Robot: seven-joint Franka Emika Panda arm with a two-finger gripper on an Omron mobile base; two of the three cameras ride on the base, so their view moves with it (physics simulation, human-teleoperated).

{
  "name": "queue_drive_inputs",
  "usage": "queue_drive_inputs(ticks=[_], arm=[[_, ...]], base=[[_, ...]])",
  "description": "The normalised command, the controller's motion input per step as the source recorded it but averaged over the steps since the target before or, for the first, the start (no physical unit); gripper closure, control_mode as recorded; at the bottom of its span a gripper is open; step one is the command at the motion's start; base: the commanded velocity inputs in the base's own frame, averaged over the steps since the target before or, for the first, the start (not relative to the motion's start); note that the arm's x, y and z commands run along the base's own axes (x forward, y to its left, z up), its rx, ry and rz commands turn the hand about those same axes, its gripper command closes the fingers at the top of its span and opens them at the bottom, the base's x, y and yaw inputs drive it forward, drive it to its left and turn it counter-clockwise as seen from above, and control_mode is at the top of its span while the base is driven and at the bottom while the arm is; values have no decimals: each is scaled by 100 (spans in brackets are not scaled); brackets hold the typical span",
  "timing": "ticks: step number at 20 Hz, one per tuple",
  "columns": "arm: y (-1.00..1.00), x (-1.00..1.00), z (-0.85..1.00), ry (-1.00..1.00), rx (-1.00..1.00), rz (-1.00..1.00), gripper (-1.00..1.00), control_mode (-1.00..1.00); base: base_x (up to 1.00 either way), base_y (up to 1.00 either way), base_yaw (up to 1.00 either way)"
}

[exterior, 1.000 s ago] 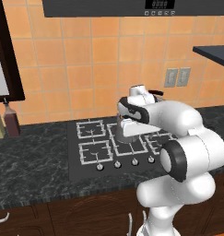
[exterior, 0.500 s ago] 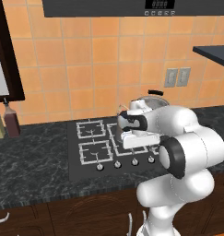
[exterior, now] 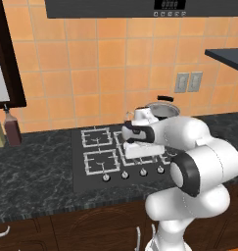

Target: Pick the kettle from the counter and place it on a stove burner. Then turn the burner on.

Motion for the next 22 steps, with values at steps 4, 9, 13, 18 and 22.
queue_drive_inputs(ticks=[4,9,13,18,22], arm=[[11,3,-7,-7,6,0,-100,-100],[0,10,-25,4,-1,0,-100,-100],[0,3,-40,1,0,0,-100,-100],[0,18,-41,4,0,2,-100,-100],[0,0,-6,3,0,0,-100,-100]], base=[[0,0,0],[0,0,0],[0,0,0],[0,0,0],[0,0,0]])
